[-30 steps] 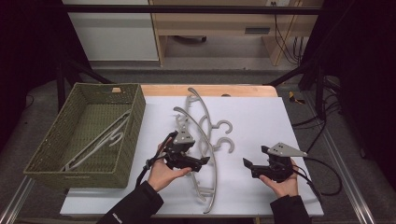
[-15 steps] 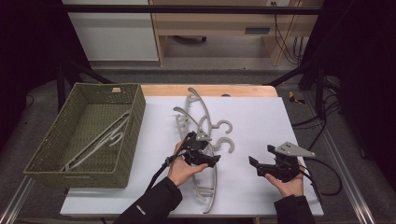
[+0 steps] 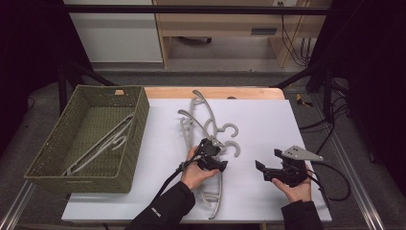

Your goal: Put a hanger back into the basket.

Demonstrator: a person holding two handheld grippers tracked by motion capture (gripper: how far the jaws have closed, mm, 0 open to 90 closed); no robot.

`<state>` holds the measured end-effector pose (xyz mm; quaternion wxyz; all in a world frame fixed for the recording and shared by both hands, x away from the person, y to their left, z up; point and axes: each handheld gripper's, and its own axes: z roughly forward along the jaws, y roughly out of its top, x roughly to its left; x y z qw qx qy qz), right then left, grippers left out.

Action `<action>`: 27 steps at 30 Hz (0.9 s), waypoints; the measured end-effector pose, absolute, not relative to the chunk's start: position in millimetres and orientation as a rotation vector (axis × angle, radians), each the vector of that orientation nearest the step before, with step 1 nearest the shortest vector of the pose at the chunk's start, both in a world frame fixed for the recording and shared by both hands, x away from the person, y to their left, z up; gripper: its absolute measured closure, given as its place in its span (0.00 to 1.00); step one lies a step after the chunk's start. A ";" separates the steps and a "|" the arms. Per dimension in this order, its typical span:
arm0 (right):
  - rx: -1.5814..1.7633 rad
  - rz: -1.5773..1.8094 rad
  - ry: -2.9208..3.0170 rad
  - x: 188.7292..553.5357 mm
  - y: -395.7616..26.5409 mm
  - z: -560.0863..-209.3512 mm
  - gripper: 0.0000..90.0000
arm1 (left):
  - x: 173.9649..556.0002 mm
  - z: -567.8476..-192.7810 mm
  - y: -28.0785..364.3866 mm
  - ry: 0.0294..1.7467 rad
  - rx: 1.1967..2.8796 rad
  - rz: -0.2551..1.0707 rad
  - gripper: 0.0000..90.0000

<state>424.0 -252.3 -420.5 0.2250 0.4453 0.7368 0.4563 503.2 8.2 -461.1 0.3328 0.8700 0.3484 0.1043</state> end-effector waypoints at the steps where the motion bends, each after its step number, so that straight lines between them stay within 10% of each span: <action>1: 1.229 1.260 2.031 423.7 -252.9 -420.0 0.17 | 502.9 -462.3 7.3 0.913 2.271 0.284 0.48; 27: 1.218 1.259 2.037 422.8 -251.6 -418.1 0.17 | 477.6 -455.5 9.9 0.871 2.366 0.193 0.66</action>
